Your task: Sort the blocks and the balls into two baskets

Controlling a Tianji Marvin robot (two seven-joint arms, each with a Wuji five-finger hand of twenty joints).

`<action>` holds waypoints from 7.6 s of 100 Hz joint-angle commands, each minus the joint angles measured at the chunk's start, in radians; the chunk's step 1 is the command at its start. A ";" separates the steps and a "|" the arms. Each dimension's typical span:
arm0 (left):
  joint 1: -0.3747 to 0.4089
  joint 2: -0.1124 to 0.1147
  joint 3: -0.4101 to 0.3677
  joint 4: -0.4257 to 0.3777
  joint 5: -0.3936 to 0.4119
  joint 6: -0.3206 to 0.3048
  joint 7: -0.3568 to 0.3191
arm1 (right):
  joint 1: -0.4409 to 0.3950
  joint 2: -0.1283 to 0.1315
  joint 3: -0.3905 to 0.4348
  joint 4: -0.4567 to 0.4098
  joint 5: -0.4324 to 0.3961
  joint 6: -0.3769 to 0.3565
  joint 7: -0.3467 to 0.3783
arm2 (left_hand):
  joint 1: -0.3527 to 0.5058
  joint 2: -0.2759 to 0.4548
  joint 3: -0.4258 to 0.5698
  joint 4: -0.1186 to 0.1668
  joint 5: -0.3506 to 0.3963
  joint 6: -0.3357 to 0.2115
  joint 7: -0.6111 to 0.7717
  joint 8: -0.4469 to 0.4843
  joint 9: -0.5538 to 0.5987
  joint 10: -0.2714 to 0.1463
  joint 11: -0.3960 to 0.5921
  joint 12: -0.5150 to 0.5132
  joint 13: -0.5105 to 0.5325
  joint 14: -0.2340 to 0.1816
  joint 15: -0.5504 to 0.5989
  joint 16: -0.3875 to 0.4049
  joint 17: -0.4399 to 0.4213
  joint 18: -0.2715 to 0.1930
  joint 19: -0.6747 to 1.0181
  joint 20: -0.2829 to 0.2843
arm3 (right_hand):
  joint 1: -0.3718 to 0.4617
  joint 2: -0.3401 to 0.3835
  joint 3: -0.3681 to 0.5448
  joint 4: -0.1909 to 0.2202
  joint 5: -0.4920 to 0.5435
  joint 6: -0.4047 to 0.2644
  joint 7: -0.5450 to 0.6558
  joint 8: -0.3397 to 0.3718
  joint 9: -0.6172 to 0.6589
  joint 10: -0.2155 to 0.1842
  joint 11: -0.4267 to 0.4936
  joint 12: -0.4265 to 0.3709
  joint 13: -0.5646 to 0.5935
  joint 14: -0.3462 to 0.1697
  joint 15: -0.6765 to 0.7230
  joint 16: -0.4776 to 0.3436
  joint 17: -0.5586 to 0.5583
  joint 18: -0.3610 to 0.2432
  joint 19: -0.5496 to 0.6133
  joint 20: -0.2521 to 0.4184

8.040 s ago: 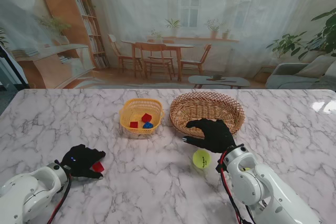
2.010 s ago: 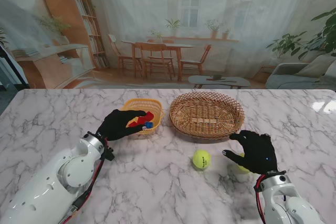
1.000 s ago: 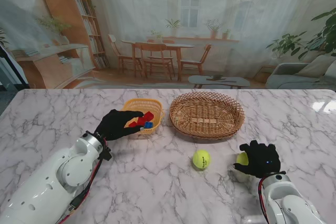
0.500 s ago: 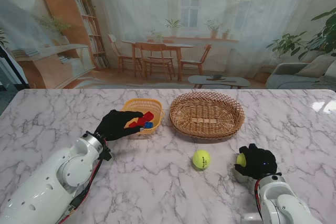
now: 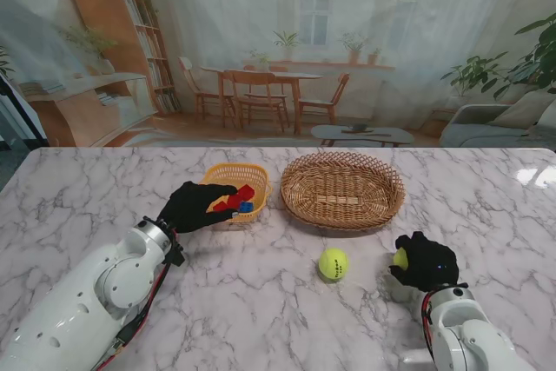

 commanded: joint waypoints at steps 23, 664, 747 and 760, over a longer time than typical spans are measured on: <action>0.001 0.000 -0.006 0.003 0.008 -0.003 -0.006 | 0.019 0.001 0.029 -0.053 -0.009 -0.050 0.019 | -0.001 0.048 -0.022 0.005 -0.021 -0.009 -0.015 -0.010 -0.011 -0.005 -0.012 0.009 -0.012 -0.002 0.003 0.002 -0.019 0.026 -0.013 0.020 | 0.201 0.038 0.132 0.017 0.021 -0.014 0.095 -0.029 0.060 -0.033 0.076 0.037 0.044 -0.052 0.092 0.024 0.030 -0.044 0.038 -0.007; -0.017 0.005 0.026 0.010 0.024 -0.001 -0.021 | 0.365 0.034 -0.246 -0.045 -0.028 -0.280 0.233 | 0.005 0.046 -0.021 0.005 0.031 -0.014 0.015 0.000 0.012 -0.008 -0.001 0.013 -0.005 -0.004 0.011 0.005 -0.017 0.014 -0.011 0.012 | 0.191 0.070 0.119 0.026 0.029 -0.020 0.002 -0.066 0.055 -0.035 -0.055 -0.120 0.045 -0.064 -0.087 -0.054 -0.062 0.031 -0.080 -0.026; -0.016 0.004 0.023 0.012 0.022 -0.008 -0.017 | 0.906 -0.008 -0.661 0.369 0.222 -0.092 0.344 | 0.003 0.047 -0.021 0.005 0.039 -0.014 0.019 0.001 0.008 -0.006 -0.004 0.012 -0.005 -0.003 0.010 0.005 -0.018 0.016 -0.013 0.014 | 0.162 0.086 0.109 0.034 0.013 -0.033 0.004 -0.067 0.035 -0.044 -0.067 -0.124 0.026 -0.070 -0.127 -0.067 -0.101 0.050 -0.125 -0.039; -0.016 0.004 0.023 0.012 0.021 -0.009 -0.018 | 0.955 -0.025 -0.732 0.441 0.265 -0.068 0.321 | 0.003 0.048 -0.021 0.005 0.043 -0.015 0.021 0.002 0.009 -0.007 -0.004 0.012 -0.005 -0.003 0.010 0.005 -0.017 0.017 -0.013 0.014 | 0.101 0.112 0.091 0.070 0.011 -0.032 -0.036 -0.060 0.012 -0.040 -0.099 -0.153 -0.006 -0.060 -0.193 -0.101 -0.146 0.063 -0.166 -0.045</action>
